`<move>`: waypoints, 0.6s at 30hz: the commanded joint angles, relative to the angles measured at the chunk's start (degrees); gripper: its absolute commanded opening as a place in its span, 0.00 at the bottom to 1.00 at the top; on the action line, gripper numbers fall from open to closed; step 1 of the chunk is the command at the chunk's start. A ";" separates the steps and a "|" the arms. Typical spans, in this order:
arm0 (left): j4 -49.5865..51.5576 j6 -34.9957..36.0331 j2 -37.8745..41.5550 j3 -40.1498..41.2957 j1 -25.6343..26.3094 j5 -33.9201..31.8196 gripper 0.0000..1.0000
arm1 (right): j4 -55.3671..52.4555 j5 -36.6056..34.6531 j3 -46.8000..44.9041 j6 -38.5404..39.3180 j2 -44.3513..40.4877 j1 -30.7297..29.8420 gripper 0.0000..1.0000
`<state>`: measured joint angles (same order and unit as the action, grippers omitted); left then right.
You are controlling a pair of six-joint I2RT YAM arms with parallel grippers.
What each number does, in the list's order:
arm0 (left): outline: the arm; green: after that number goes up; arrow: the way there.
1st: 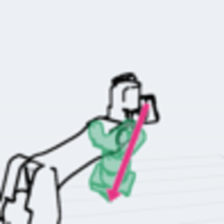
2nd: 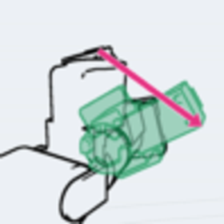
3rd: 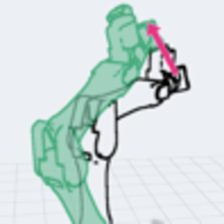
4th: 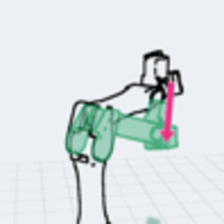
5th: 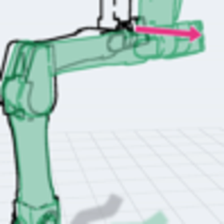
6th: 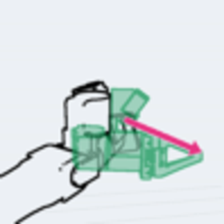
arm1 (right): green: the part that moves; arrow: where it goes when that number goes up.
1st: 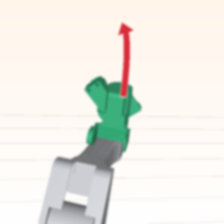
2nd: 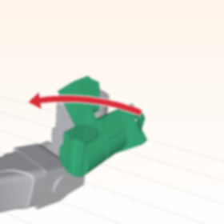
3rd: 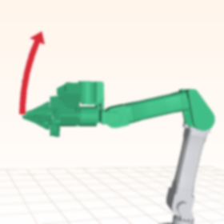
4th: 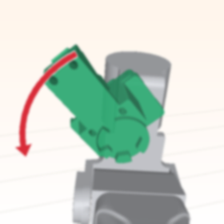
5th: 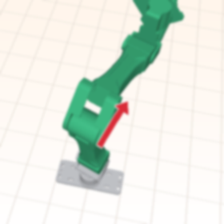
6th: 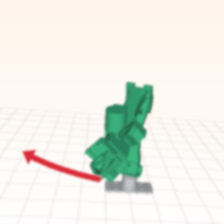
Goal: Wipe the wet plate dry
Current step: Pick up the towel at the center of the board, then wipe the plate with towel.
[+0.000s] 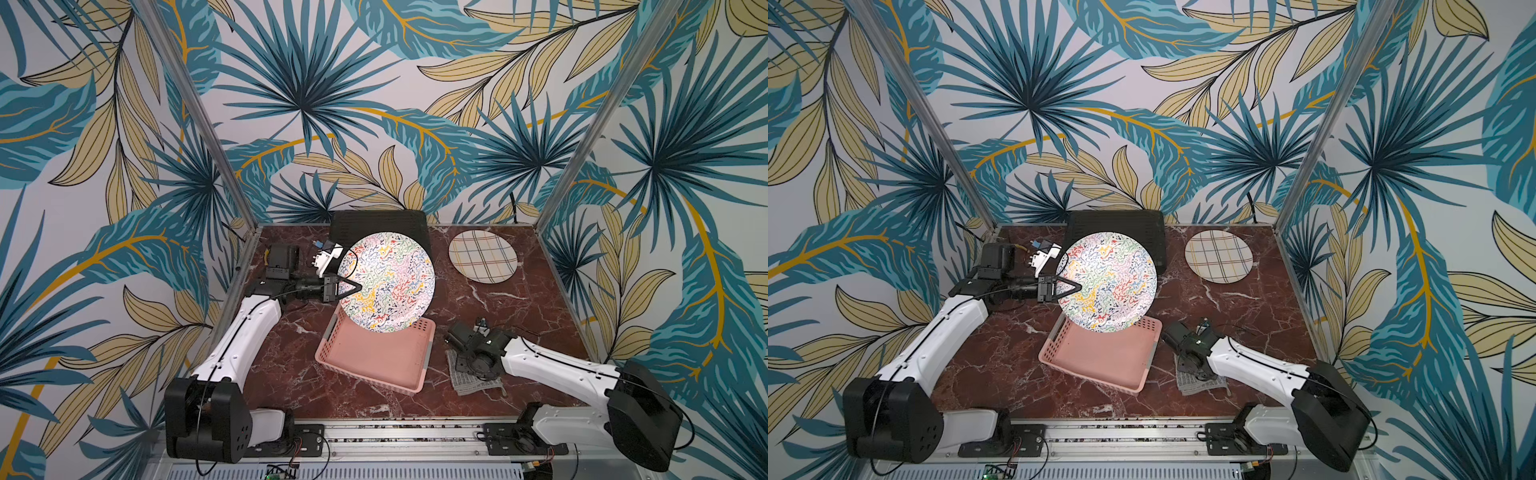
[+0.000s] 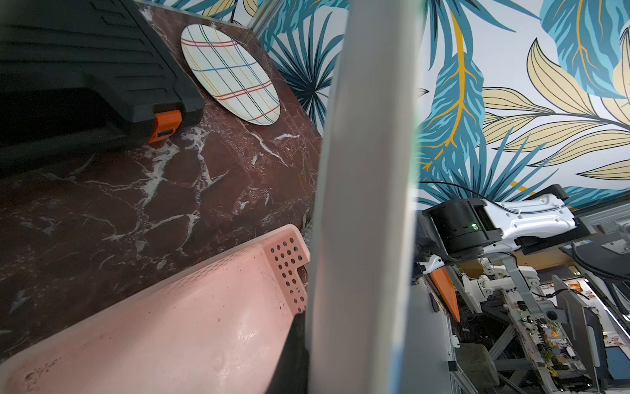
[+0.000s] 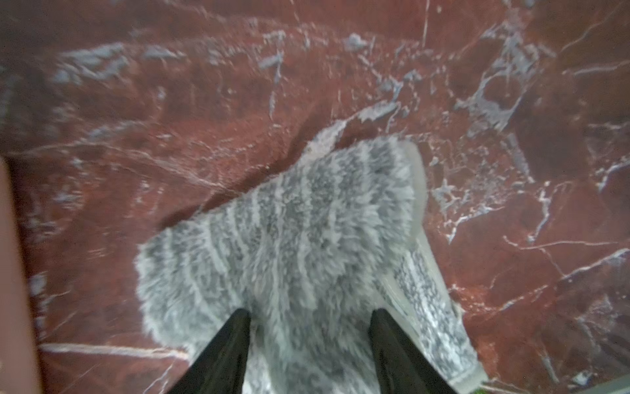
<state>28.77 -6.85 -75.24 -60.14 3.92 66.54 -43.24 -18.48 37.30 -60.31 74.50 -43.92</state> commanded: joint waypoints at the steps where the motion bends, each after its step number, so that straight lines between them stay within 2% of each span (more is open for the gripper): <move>1: -2.32 1.36 0.55 -1.18 -0.13 1.61 0.00 | 5.45 1.61 -2.91 -2.50 3.42 -0.55 0.57; 3: -2.24 1.46 0.61 -1.14 -0.13 1.40 0.00 | 7.80 1.94 -3.81 -2.66 5.36 -0.55 0.48; 8: -2.28 1.49 0.80 -0.98 -0.14 1.17 0.00 | 8.05 -0.85 -2.48 -1.45 5.15 -0.57 0.02; 13: -2.42 1.46 0.89 -0.81 -0.13 0.82 0.00 | 5.97 -8.52 1.36 5.64 -7.20 -0.61 0.00; 16: -2.85 1.15 1.12 -0.56 -0.14 0.52 0.00 | 8.85 -11.59 3.64 13.93 -17.31 -0.64 0.00; 18: -3.42 0.89 1.43 -0.13 -0.14 0.34 0.00 | 14.16 -10.36 5.08 20.87 -22.05 -0.64 0.00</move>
<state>28.51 -6.63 -75.24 -60.12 3.92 65.39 -34.74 -25.78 40.23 -50.35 57.43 -44.56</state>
